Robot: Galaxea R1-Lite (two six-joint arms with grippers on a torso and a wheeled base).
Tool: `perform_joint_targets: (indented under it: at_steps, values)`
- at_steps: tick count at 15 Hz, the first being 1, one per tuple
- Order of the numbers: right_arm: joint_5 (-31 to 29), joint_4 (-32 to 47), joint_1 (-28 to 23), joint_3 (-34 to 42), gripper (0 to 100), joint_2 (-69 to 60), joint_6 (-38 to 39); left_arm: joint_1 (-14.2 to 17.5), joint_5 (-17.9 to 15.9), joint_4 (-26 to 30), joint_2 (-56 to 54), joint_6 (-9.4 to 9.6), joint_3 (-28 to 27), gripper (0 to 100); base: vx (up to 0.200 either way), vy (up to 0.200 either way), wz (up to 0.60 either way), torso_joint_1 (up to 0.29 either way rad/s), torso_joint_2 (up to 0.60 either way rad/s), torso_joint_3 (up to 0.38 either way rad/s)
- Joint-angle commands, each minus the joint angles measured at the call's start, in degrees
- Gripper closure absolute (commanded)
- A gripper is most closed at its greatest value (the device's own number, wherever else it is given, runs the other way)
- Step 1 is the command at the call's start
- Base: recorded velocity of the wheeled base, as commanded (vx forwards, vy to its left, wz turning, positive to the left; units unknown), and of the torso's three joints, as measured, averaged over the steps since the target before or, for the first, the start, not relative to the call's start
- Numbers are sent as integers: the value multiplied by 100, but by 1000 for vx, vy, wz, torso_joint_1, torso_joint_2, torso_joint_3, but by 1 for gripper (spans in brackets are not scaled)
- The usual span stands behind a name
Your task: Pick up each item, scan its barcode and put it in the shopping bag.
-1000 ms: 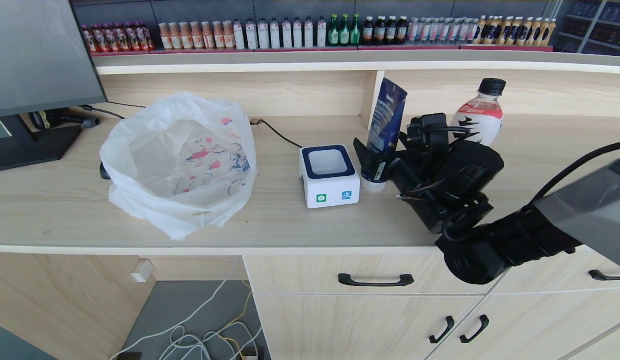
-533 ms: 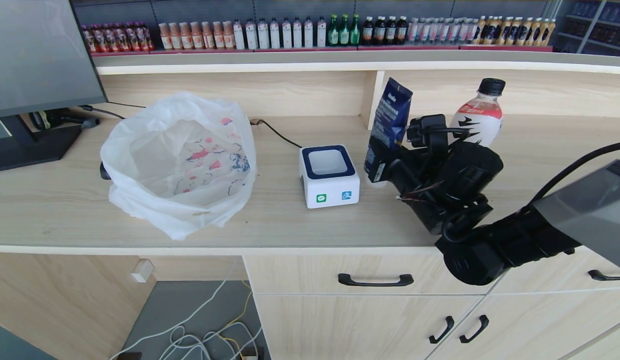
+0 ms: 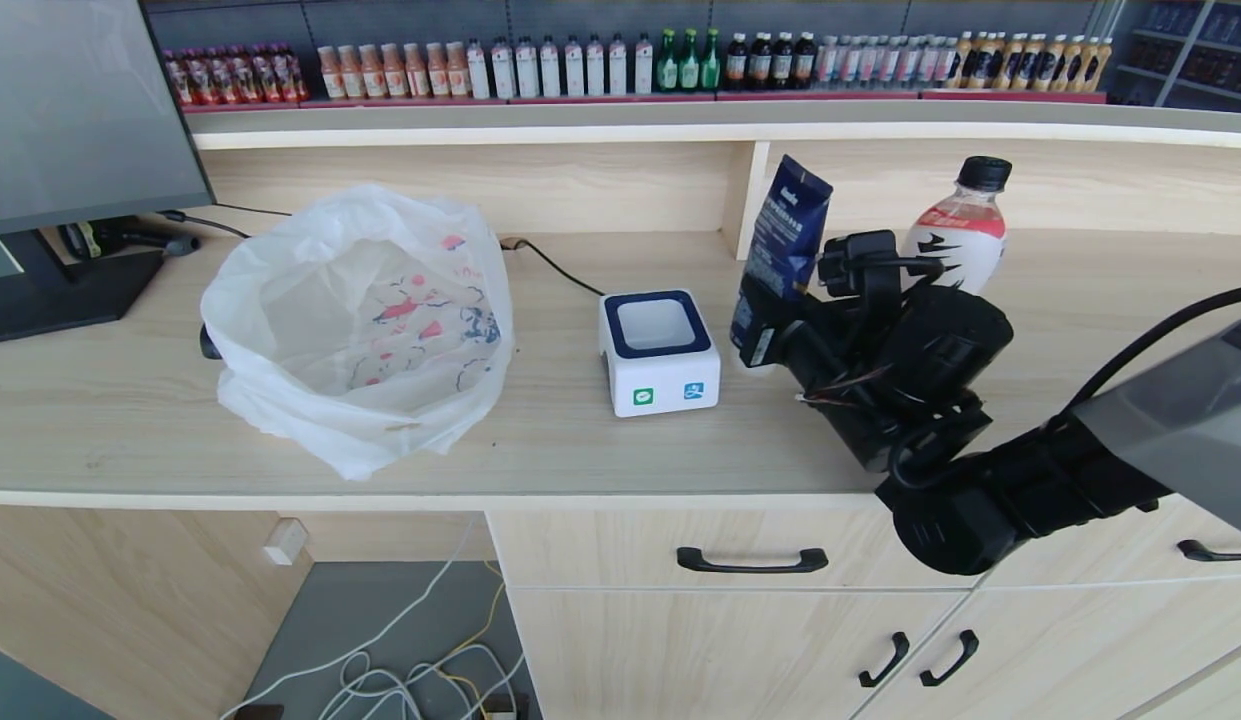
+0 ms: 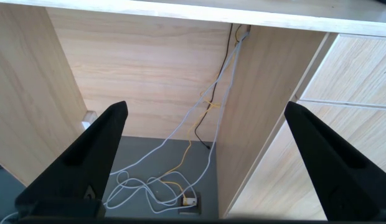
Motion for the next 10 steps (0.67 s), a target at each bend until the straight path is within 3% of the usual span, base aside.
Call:
perform_joint_targets:
  at_steps: [1,10]
  values:
    - [1,-12,-4,-27,100,-106,-4,5,0,0,-2,-4,0,0,0,0,0,0,0,0]
    - [10,-12,5,245,100,-853,-4,-4,0,0,-2,-4,0,0,0,0,0,0,0,0]
